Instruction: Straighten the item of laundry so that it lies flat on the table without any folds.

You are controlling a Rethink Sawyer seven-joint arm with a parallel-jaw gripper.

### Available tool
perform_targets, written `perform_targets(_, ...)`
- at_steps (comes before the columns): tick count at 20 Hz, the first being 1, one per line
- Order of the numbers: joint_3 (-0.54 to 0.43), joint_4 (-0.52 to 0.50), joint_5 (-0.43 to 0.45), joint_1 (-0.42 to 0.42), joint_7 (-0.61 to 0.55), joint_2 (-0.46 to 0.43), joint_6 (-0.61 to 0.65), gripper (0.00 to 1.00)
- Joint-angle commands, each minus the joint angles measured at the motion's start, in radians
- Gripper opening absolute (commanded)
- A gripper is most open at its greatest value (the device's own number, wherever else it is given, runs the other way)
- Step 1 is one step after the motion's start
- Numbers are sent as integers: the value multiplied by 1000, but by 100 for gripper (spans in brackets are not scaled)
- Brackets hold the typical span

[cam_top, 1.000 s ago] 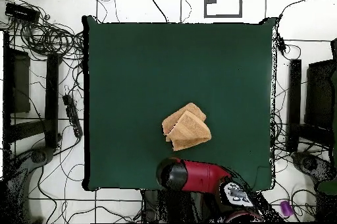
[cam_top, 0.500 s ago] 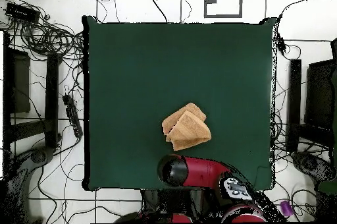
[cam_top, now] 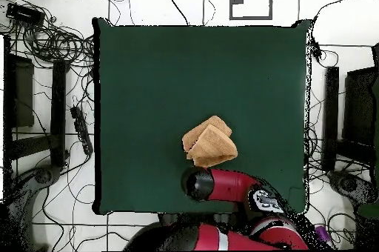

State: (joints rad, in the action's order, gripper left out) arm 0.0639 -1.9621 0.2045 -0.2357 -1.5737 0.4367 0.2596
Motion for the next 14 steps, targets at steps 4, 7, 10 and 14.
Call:
perform_targets(4,-128,185,-23,-6,-47,-65,140,100)
perform_targets(7,-137,196,-20,-13,-48,-73,144,100)
perform_targets(10,-140,199,-15,-17,-48,-72,153,100)
perform_targets(14,-133,173,-11,-11,-75,-58,126,100)
